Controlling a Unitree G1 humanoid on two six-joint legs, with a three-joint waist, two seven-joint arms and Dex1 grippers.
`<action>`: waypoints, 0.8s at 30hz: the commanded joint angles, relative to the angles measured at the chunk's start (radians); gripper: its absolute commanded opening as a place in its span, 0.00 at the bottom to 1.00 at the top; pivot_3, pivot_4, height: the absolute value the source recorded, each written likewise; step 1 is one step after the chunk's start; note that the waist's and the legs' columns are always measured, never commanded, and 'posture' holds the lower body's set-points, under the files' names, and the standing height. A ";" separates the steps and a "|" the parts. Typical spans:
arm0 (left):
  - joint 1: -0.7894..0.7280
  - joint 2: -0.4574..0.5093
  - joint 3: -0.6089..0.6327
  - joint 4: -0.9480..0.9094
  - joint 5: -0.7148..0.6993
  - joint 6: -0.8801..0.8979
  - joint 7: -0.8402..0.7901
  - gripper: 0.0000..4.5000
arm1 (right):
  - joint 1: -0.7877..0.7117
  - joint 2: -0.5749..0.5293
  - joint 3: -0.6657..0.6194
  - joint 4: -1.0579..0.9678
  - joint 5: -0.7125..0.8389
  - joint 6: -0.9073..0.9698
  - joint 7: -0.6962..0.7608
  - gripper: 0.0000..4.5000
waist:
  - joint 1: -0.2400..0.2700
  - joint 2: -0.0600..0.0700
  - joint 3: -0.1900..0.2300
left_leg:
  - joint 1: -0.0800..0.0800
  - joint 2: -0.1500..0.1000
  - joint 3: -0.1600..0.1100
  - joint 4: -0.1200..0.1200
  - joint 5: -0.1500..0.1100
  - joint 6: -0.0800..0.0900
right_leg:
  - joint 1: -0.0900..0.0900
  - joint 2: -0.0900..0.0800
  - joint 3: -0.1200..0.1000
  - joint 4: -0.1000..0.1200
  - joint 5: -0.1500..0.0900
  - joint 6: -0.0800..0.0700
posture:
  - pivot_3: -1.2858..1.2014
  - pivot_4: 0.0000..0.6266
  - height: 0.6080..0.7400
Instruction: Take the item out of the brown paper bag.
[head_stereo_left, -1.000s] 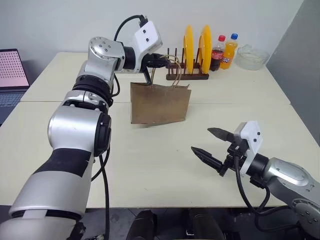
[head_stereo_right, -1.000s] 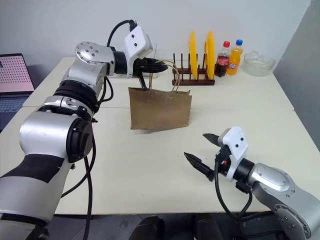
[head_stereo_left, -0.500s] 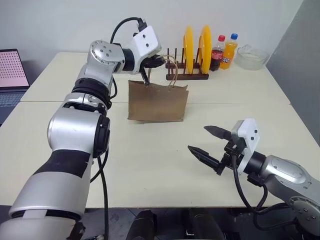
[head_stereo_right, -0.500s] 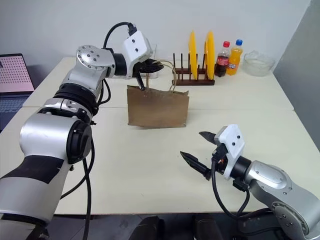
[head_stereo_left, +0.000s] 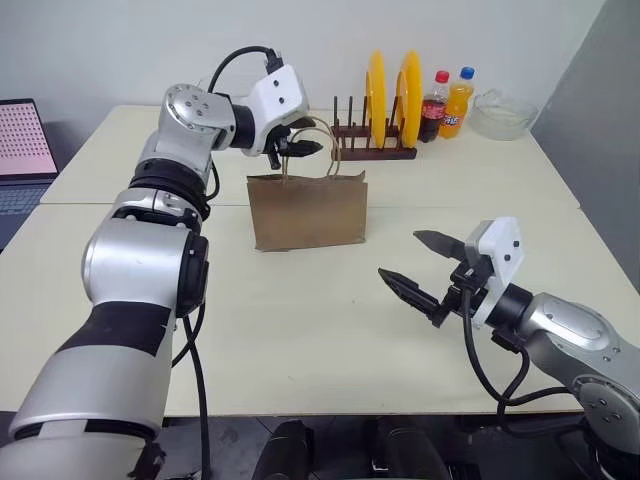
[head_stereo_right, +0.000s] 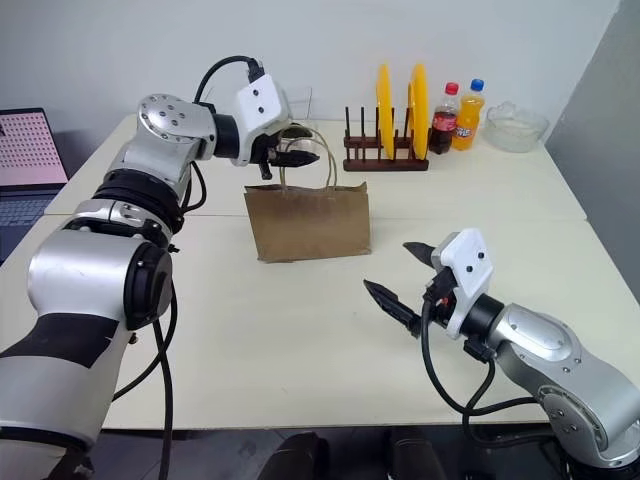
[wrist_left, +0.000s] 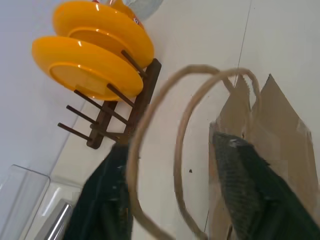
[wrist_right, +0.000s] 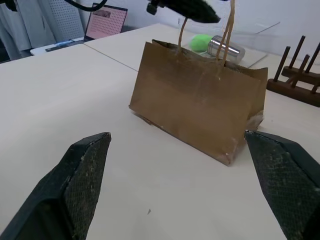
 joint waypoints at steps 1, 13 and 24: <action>0.004 0.026 0.008 -0.022 -0.012 0.000 -0.027 0.75 | -0.017 -0.006 -0.017 -0.015 -0.008 -0.026 0.008 1.00 | 0.000 0.000 0.000 | 0.000 0.000 0.000 0.000 0.000 0.000 | 0.000 0.000 0.000 0.000 0.000 0.000 | 0.52 0.24 1.00; 0.065 0.104 0.050 -0.048 -0.073 0.038 -0.141 1.00 | -0.041 -0.010 0.007 0.010 -0.031 -0.035 0.053 1.00 | -0.002 0.000 0.000 | 0.001 0.000 0.000 0.000 0.000 0.000 | 0.000 0.000 0.000 0.001 0.000 -0.001 | 0.52 0.24 1.00; 0.203 0.208 0.180 -0.175 -0.250 0.155 -0.225 1.00 | -0.064 0.016 -0.001 0.025 -0.037 -0.078 0.063 1.00 | -0.007 0.000 0.000 | 0.001 0.000 0.000 0.000 0.000 0.000 | 0.000 0.000 0.000 0.001 0.002 -0.003 | 0.52 0.24 1.00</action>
